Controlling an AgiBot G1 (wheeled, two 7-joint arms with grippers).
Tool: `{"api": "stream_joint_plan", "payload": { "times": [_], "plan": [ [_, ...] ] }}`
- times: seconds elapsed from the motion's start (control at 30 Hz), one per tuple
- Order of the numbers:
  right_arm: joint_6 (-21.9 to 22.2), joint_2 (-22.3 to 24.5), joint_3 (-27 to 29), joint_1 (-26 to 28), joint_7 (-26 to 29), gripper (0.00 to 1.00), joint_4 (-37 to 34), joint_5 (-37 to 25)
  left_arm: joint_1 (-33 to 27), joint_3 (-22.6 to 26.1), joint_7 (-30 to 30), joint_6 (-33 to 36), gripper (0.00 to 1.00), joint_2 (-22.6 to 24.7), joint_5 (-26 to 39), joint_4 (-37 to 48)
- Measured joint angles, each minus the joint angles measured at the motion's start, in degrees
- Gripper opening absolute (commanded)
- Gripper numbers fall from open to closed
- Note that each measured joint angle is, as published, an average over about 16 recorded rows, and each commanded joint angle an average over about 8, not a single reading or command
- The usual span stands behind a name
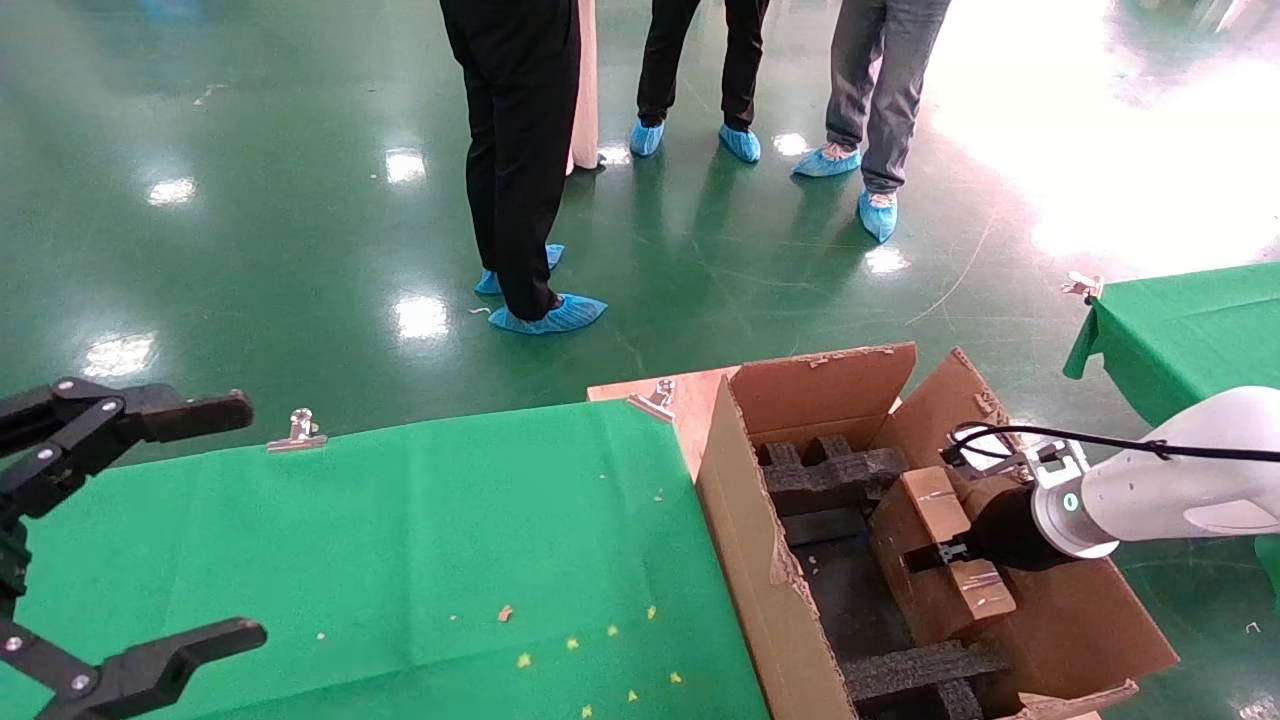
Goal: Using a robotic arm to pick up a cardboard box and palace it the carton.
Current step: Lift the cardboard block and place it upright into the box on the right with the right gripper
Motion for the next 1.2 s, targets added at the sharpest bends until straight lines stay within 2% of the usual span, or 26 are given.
{"api": "stream_joint_plan", "payload": {
  "times": [0.7,1.2],
  "plan": [
    [-0.15,0.23,0.15,0.56,-0.12,1.0,0.26,-0.02,-0.01,0.03,0.02,0.0,1.0,0.0,-0.02,0.04],
    [0.68,1.59,0.33,3.3,-0.09,1.0,2.63,-0.95,-0.03,0.07,0.05,0.0,1.0,-0.02,-0.05,0.05]
  ]
}}
